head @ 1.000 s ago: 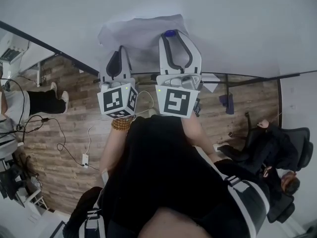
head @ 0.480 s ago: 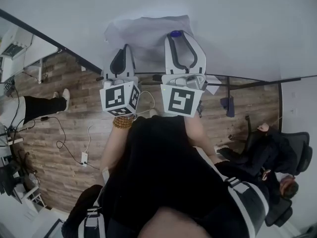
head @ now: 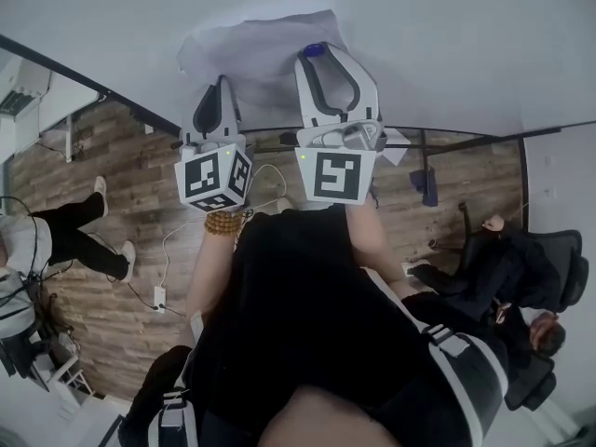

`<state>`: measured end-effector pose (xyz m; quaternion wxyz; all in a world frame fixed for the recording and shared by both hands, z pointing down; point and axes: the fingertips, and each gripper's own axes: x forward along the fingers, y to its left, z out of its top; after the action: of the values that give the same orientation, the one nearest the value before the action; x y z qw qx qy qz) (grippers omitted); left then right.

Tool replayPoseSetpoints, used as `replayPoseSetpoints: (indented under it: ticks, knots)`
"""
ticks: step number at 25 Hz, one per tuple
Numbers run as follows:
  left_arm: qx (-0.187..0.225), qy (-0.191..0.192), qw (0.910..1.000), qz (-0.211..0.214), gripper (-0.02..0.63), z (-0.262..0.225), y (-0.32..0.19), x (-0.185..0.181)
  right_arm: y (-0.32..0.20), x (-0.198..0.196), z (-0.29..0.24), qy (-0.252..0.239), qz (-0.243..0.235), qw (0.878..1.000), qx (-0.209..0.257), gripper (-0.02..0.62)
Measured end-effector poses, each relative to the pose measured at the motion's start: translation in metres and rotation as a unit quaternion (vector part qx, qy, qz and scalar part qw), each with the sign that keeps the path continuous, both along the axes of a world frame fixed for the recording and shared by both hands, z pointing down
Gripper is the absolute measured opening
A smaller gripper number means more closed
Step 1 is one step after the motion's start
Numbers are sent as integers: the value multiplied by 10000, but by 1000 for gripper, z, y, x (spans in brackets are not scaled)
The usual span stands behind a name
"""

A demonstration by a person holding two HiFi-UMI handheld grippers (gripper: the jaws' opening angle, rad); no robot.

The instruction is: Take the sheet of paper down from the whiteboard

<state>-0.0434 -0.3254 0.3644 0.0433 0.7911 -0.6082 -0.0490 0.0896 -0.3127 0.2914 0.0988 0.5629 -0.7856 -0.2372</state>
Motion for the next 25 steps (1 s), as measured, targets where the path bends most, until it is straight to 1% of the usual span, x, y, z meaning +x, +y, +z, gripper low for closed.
replayPoseSetpoints:
  ticks: [3, 7, 13, 17, 25]
  knots:
    - [3, -24, 10000, -28, 21, 0, 0, -2, 0, 0, 2, 2, -7, 10000, -49, 118]
    - [-30, -20, 10000, -3, 20, 3, 1, 1, 1, 0, 1, -75, -67, 9999, 21, 118]
    - [-64, 43, 10000, -40, 17, 3, 8, 1, 10, 6, -1, 4, -126, 9999, 66, 118]
    - [-184, 149, 9997, 5, 15, 4, 4, -1, 7, 9, 1, 45, -101, 9999, 22, 118]
    - [-284, 180, 9994, 28, 15, 1, 5, -4, 16, 12, 2, 102, -136, 9999, -5, 118]
